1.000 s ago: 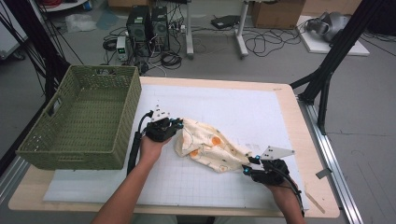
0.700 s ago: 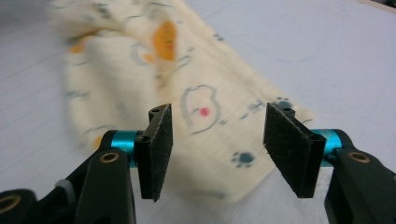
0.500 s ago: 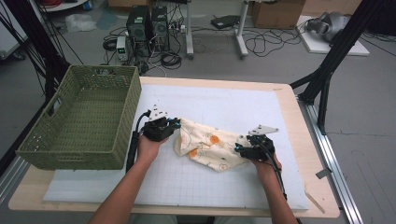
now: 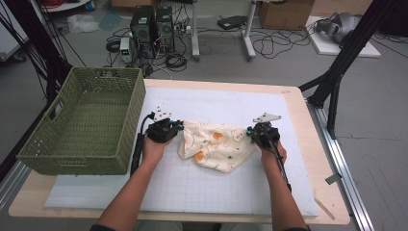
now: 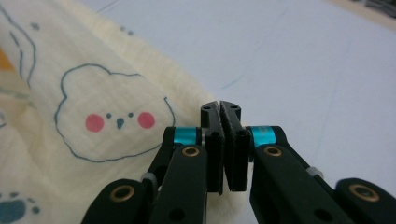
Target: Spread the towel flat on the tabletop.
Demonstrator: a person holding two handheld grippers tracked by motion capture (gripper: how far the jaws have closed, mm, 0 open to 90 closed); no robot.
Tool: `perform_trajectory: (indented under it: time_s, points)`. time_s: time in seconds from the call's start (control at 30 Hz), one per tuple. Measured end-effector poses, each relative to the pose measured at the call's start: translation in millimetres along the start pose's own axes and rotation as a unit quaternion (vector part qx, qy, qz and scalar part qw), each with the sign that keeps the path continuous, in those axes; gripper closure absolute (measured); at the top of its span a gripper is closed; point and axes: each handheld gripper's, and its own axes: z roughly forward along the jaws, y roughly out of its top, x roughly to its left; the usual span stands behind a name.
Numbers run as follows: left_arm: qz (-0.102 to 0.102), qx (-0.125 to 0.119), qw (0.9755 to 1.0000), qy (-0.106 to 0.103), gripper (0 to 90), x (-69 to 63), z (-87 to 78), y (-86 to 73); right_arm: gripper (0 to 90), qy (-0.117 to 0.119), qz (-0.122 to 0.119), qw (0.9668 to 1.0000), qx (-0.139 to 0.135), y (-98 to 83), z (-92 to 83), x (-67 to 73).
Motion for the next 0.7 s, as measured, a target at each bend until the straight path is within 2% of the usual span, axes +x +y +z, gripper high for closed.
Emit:
perform_trajectory:
  time_s: [0.07,0.1,0.13,0.17,0.23,0.3,0.33,0.37,0.4,0.47,0.57,0.63,0.7]
  points:
    - [-0.005,-0.003,1.0,0.008,80.8,-2.8,2.5,-0.3,88.7,-0.018,0.008,0.9998,-0.006,4.8,1.9,-5.2]
    - [-0.007,-0.004,0.9999,0.014,76.8,-3.8,3.0,0.1,88.7,-0.031,0.01,0.9994,-0.007,7.0,3.0,-7.8]
    - [-0.017,-0.006,0.9997,0.014,67.8,-4.3,2.8,0.6,88.7,-0.045,0.019,0.9988,-0.009,8.6,3.9,-10.4]
    - [-0.022,-0.006,0.9997,0.012,63.4,-4.3,2.0,1.1,88.6,-0.05,0.03,0.9982,-0.011,9.9,4.5,-14.3]
    - [-0.018,-0.003,0.9998,0.004,56.4,-4.1,-1.7,2.1,88.0,-0.054,0.049,0.9972,-0.018,9.1,4.6,-18.4]
    - [-0.015,-0.003,0.9999,-0.007,53.2,-4.2,-6.8,3.5,83.3,-0.045,0.051,0.9976,-0.013,7.2,3.8,-17.6]
    - [-0.013,-0.005,0.9998,-0.016,51.5,-4.7,-9.4,4.3,80.0,-0.043,0.047,0.9979,-0.013,6.8,2.8,-16.1]
    - [-0.01,-0.006,0.9996,-0.027,49.9,-5.4,-12.0,5.2,69.7,-0.043,0.041,0.9981,-0.014,7.0,1.0,-14.5]
    - [-0.008,-0.007,0.9992,-0.038,48.7,-7.0,-14.3,6.1,58.4,-0.045,0.044,0.9978,-0.019,7.9,-1.1,-13.3]
    - [0.007,-0.01,0.9985,-0.053,47.0,-11.5,-18.9,8.2,43.5,-0.041,0.062,0.9968,-0.032,9.1,-7.8,-12.5]
    - [0.015,-0.015,0.9966,-0.08,42.9,-19.1,-24.6,10.9,30.3,-0.03,0.064,0.9966,-0.043,10.4,-19.5,-8.6]
    - [0.024,-0.01,0.9952,-0.094,39.3,-25.7,-26.7,10.6,26.4,-0.009,0.069,0.9964,-0.048,11.0,-29.7,-5.0]
    - [0.043,0.002,0.9937,-0.103,38.3,-32.5,-27.8,8.4,21.3,-0.001,0.071,0.9966,-0.043,11.3,-37.9,-1.9]
